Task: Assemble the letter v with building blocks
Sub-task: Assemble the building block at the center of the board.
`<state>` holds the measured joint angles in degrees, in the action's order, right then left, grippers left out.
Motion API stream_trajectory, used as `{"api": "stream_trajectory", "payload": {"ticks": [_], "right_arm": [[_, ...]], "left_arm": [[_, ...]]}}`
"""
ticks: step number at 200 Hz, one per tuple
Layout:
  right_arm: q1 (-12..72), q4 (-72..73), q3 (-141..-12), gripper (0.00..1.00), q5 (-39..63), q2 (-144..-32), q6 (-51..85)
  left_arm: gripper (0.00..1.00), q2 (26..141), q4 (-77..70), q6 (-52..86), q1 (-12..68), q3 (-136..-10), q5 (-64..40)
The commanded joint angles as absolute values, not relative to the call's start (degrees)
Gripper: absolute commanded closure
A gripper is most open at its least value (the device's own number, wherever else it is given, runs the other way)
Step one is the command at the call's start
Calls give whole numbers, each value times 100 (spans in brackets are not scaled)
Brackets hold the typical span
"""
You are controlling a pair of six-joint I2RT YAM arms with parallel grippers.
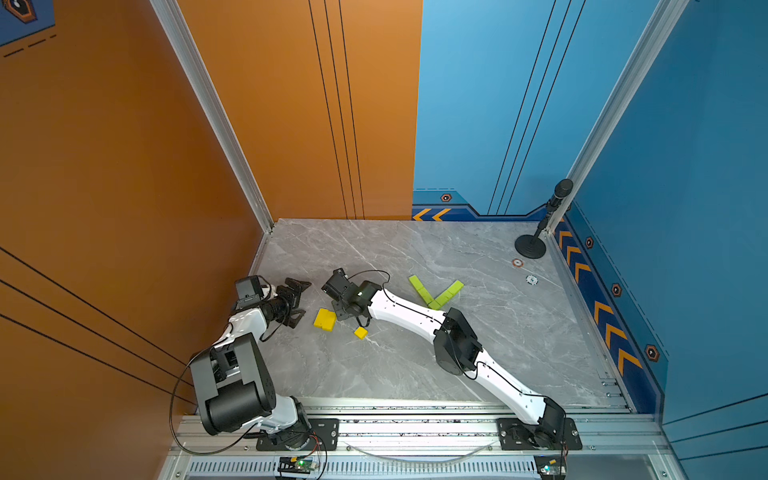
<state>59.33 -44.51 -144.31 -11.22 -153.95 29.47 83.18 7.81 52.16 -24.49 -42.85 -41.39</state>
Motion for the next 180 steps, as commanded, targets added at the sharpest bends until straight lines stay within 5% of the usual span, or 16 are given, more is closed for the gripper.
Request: {"api": "stream_trajectory", "payload": {"ticks": [1,180], "right_arm": [[6009,-4491,-14612,79,-1220,-15618,3059],[6042,-4534,-14829,68,-1260,-15915,2935]], "left_arm": [[2,8323,757,5227,-2501,-4354,-4289],[2,8334,756,5271,-2507,-4324,-4342]]}}
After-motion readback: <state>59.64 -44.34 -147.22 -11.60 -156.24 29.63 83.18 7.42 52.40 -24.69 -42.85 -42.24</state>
